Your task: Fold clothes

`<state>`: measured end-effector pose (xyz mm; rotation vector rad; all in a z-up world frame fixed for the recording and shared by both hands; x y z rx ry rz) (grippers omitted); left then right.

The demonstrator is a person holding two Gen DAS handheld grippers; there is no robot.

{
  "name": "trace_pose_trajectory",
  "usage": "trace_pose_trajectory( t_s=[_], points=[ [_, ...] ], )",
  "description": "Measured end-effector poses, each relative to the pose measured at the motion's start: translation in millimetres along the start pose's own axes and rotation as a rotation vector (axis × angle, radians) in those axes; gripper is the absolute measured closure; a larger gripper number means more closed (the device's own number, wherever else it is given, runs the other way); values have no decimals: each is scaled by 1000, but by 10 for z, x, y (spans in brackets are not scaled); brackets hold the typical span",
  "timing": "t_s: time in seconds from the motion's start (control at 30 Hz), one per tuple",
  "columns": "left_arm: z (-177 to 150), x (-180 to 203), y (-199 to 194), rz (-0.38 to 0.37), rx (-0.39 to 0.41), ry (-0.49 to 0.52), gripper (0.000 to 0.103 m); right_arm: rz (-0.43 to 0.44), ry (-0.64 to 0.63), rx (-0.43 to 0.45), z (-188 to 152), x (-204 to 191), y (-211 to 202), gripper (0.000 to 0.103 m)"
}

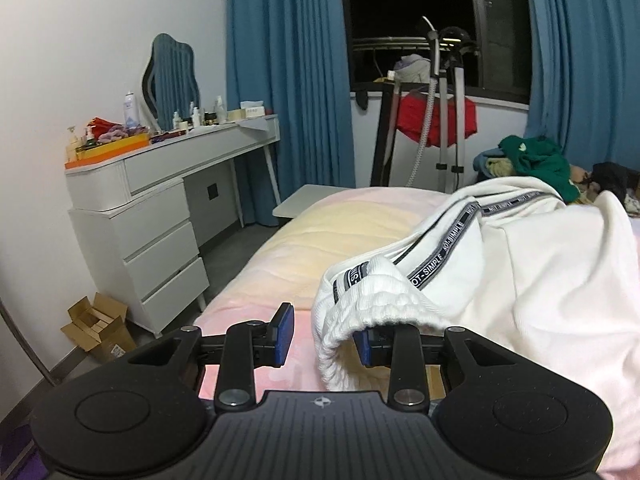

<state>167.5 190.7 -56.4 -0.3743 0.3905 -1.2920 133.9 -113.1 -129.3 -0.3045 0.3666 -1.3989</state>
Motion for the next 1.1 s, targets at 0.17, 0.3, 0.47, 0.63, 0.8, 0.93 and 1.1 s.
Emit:
trace_pose_trajectory(
  t_s=[0.17, 0.3, 0.47, 0.63, 0.8, 0.93, 1.1],
  points=[
    [-54, 153, 68, 1, -14, 74, 69, -14, 86, -32, 14, 140, 138, 65],
    [-102, 227, 132, 17, -27, 103, 70, -14, 105, -137, -163, 205, 374, 65],
    [-96, 244, 154, 20, -27, 88, 70, 31, 124, -122, -149, 201, 347, 73],
    [-2, 140, 108, -10, -10, -7, 84, 78, 108, -72, -100, 76, 101, 84],
    [241, -58, 45, -58, 15, -101, 87, 133, 140, -45, -33, -53, -256, 85],
    [675, -355, 33, -95, 51, -132, 89, 220, 61, 5, 94, -499, -577, 85],
    [1382, -904, 210, -79, 63, -150, 89, 394, 65, 39, 339, -1313, -686, 85]
  ],
)
Point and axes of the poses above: each gripper's, at about its wrist camera, not at the fingertips, and y roughly the way its jaws point, x to its right, z to its top, the point moved 6 cm from there along y, roughly the way its jaws point, and after that the axes turned 5 degrees about -z, right-handed, at the moved point
